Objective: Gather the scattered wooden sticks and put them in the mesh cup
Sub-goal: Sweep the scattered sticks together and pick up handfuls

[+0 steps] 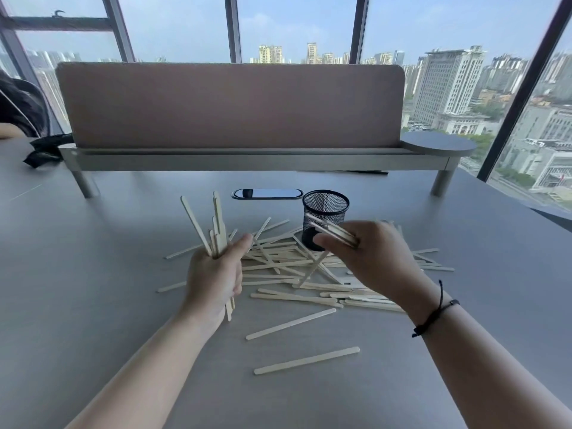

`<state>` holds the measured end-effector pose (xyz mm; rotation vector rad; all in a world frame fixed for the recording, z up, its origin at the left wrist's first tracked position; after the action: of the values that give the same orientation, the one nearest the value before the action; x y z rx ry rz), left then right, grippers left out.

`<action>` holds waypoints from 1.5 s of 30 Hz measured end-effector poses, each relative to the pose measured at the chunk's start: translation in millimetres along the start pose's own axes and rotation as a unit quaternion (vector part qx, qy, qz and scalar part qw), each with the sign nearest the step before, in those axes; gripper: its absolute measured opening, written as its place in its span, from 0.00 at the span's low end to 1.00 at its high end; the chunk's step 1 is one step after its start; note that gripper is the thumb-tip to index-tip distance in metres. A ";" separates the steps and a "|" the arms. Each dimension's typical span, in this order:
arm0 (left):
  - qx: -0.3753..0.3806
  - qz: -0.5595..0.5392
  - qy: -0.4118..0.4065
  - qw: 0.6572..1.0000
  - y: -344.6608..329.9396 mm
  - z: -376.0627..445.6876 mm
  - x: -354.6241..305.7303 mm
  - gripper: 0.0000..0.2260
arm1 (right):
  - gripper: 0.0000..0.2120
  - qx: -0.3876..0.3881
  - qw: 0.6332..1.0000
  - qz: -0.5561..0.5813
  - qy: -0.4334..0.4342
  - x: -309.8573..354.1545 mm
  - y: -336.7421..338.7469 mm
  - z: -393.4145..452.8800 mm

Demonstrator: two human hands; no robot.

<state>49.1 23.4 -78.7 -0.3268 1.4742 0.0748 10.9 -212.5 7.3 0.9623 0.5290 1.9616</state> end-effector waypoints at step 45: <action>0.023 0.008 -0.101 0.995 -6.9 -16.4 -11.0 0.21 | 0.24 -0.074 0.791 0.525 -0.306 -31.5 -26.7 -34.6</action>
<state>33.8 14.2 -67.7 -0.2612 1.2764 0.0837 7.7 -224.8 -45.1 1.9365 -0.6977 2.3131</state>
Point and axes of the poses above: each hand's wrist, its own z-axis towards the middle knuckle, its own y-axis out of the back of the hand, x = y × z, the point moved 9 cm from there along z, towards the middle knuckle, and after that the axes turned 8 degrees about -x, right-handed, at the moved point
